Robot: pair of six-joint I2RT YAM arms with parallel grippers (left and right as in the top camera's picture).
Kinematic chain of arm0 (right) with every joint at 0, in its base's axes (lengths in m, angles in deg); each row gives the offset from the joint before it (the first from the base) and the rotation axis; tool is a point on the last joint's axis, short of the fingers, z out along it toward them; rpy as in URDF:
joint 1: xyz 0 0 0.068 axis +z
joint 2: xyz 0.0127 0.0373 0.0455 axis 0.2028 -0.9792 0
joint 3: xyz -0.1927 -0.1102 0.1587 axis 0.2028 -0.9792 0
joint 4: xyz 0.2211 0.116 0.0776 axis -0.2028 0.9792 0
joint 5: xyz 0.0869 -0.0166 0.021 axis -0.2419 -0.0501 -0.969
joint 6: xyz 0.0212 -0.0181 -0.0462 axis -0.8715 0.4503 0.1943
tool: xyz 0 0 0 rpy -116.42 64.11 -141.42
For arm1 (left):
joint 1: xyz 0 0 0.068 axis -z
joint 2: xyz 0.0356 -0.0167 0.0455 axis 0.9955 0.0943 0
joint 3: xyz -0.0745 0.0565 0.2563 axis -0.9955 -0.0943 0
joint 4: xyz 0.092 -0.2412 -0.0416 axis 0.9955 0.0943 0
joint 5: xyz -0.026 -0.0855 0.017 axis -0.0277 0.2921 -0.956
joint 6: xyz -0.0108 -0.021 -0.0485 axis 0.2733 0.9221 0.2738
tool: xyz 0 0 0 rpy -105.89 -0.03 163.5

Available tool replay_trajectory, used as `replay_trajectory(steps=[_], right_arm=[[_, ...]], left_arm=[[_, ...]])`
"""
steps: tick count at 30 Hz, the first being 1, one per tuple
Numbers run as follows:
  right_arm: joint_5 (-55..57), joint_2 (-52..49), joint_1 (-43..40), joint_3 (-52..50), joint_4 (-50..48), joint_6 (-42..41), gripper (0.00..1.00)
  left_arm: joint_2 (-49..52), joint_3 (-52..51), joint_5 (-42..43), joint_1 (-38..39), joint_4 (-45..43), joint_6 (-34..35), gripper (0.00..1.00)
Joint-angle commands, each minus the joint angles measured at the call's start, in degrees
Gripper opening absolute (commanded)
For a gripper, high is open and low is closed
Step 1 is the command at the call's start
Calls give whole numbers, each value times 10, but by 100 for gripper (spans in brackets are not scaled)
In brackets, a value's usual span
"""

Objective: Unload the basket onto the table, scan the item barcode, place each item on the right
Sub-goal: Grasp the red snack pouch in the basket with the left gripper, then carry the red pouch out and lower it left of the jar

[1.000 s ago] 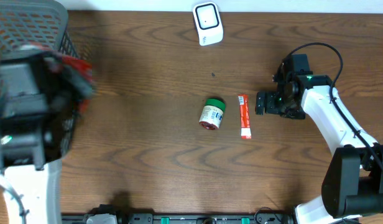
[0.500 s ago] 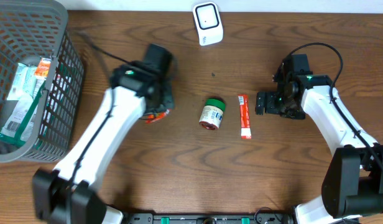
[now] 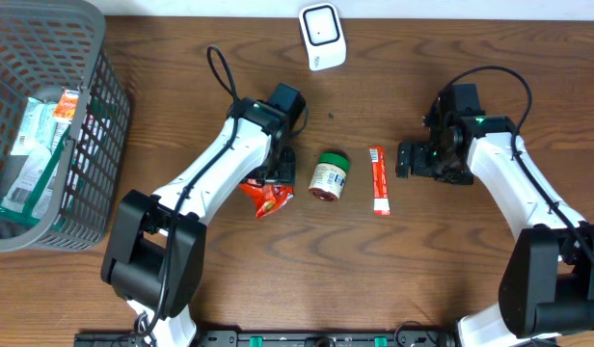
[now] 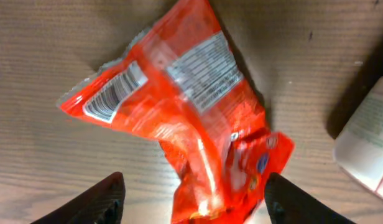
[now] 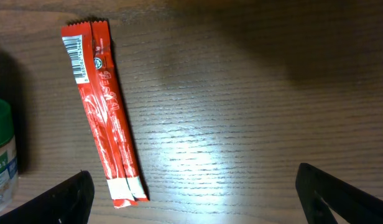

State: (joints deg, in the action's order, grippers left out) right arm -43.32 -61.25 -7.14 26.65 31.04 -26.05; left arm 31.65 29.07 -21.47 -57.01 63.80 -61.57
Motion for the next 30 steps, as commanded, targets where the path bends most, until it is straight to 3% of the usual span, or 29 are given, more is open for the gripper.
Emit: replay_trajectory(steps=[1,3,4,6,8,9,13,30], right_arm=[[4,4,0,-4,0,4,99],[4,4,0,-4,0,4,99],[4,4,0,-4,0,4,99],[4,4,0,-4,0,4,99],[4,4,0,-4,0,4,99],[4,4,0,-4,0,4,99],[4,4,0,-4,0,4,99],[4,4,0,-4,0,4,99]], left_arm=[[-36,48,-32,-9,21,-31,73],[-55,51,-31,-14,21,-29,71],[-62,51,-31,-16,22,-23,61],[-71,51,-30,-20,26,-8,29],[-70,49,-28,-23,28,-2,10],[-69,44,-27,-23,24,2,8],[-47,16,15,-22,-3,9,8],[17,-110,15,-22,-73,47,12]])
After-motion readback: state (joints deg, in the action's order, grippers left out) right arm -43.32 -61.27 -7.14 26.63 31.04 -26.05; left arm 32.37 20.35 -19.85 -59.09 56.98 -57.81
